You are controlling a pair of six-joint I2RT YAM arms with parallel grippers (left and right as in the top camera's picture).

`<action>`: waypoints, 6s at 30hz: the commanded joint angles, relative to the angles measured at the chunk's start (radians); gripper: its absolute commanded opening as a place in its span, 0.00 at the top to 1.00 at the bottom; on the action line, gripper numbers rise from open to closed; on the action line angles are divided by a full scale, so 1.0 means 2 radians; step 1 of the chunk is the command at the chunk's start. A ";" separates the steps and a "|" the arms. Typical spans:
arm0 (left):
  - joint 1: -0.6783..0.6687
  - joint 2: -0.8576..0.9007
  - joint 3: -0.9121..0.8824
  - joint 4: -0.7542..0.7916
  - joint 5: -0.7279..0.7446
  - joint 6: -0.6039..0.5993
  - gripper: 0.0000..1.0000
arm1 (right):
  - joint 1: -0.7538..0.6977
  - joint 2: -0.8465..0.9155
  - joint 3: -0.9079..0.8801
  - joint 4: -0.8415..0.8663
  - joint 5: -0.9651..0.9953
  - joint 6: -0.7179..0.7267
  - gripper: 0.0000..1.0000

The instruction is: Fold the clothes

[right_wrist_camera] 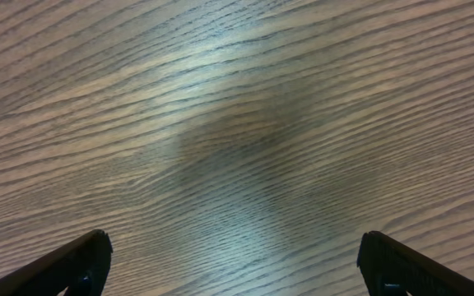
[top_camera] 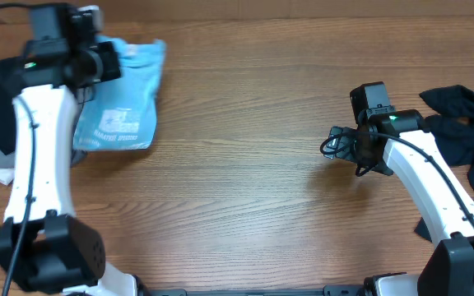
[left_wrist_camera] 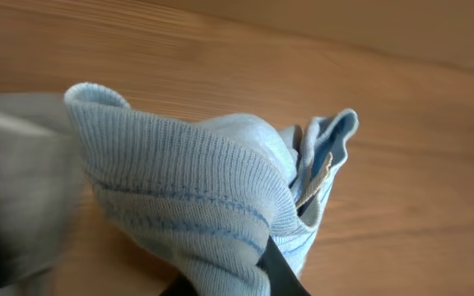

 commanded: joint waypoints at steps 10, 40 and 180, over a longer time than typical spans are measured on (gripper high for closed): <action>0.148 -0.037 0.010 0.024 -0.035 0.011 0.83 | 0.000 -0.007 0.010 0.002 0.006 0.003 0.00; 0.207 0.114 0.010 0.251 -0.074 0.021 0.77 | 0.000 -0.007 0.010 -0.005 0.005 0.003 0.00; -0.136 -0.506 -0.251 -0.174 -0.185 -0.007 0.00 | -0.001 -0.674 -0.393 0.342 -0.032 -0.090 0.00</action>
